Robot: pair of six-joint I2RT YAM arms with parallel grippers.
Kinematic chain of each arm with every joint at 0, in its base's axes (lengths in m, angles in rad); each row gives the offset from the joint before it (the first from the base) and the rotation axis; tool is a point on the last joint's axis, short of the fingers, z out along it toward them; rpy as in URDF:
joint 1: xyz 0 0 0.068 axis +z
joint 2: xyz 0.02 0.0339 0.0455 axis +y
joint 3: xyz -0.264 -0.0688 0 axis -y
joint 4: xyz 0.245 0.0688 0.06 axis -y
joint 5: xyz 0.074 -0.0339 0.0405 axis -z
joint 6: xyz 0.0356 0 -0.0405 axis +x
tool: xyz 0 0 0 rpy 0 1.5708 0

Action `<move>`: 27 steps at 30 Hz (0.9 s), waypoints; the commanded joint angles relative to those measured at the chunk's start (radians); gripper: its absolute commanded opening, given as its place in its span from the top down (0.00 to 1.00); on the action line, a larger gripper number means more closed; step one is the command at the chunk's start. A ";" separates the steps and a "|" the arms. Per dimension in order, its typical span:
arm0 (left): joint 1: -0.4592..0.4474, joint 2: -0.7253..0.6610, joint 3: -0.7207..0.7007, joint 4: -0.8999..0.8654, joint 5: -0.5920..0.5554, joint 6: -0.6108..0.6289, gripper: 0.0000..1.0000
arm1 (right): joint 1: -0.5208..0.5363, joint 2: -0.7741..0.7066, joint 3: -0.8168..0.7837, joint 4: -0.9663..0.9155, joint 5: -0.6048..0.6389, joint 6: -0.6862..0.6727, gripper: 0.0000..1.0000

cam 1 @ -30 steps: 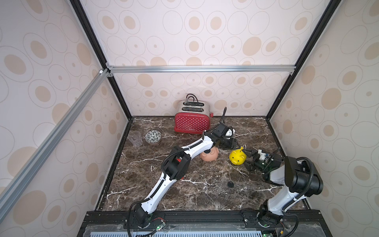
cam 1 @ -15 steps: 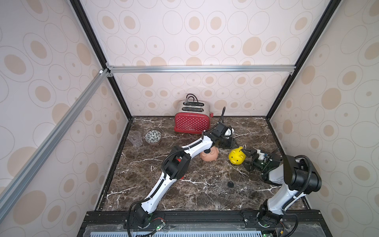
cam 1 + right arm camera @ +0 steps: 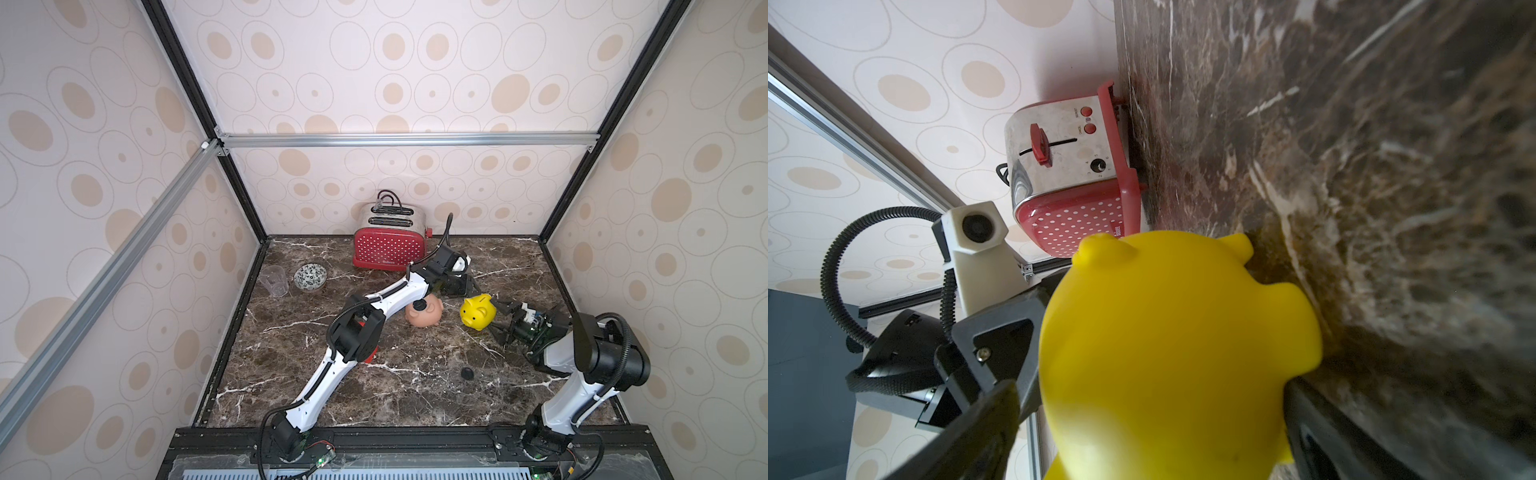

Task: Close piggy banks
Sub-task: Turn over the piggy bank at the center of the board.

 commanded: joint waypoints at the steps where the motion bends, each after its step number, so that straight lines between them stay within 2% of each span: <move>1: -0.007 0.048 0.020 -0.065 0.004 0.027 0.56 | 0.006 -0.054 0.024 0.076 -0.038 0.025 0.00; 8: 0.003 0.054 0.023 -0.071 -0.001 0.027 0.56 | 0.006 -0.147 0.036 -0.105 -0.045 -0.063 0.00; 13: 0.009 0.054 0.025 -0.073 -0.004 0.028 0.56 | 0.006 -0.215 0.053 -0.307 -0.032 -0.181 0.00; 27: 0.014 0.065 0.029 -0.090 -0.005 0.035 0.56 | 0.004 -0.247 0.061 -0.355 -0.035 -0.193 0.00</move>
